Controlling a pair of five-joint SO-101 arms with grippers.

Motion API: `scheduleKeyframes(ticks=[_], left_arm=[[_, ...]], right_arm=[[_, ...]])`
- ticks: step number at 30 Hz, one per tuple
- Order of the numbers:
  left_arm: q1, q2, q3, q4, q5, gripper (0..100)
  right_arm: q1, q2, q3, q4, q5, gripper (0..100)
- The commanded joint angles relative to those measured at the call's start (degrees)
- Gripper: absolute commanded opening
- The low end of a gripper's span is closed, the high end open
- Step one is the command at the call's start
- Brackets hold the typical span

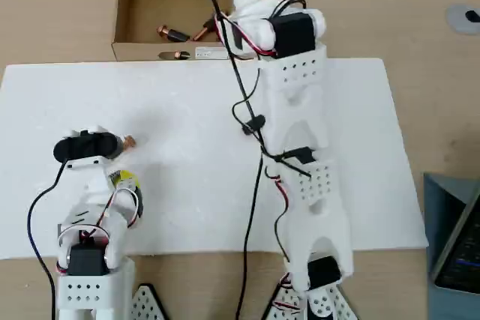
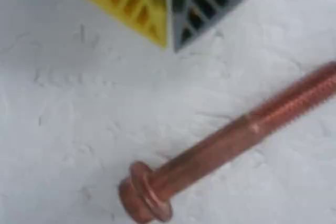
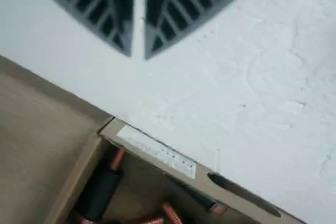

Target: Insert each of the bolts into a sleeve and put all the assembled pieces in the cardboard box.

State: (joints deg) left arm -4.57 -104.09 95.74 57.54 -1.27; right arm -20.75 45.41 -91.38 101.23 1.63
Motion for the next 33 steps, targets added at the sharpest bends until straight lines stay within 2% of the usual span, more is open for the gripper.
scheduleKeyframes(ticks=[1, 6, 21, 28, 33], left_arm=[[-0.44, -0.4, -0.26, -1.23, -0.09, 0], [-0.44, -0.4, -0.26, -1.23, -0.09, 0], [-0.44, -0.4, -0.26, -1.23, -0.09, 0], [-0.44, -0.4, -0.09, -1.85, 0.0, 0], [-0.44, -0.4, -0.09, -1.93, 0.0, 0]], right_arm=[[1.36, -7.6, 4.18, 1.32, -0.35, 0.9], [1.1, -17.63, 17.89, 1.32, -2.55, 0.9], [4.09, -39.25, 67.56, 1.23, -23.82, 1.1], [3.82, -39.69, 79.08, -0.18, -31.56, 1.3], [3.74, -39.69, 83.91, -4.75, -33.41, 4.1]])
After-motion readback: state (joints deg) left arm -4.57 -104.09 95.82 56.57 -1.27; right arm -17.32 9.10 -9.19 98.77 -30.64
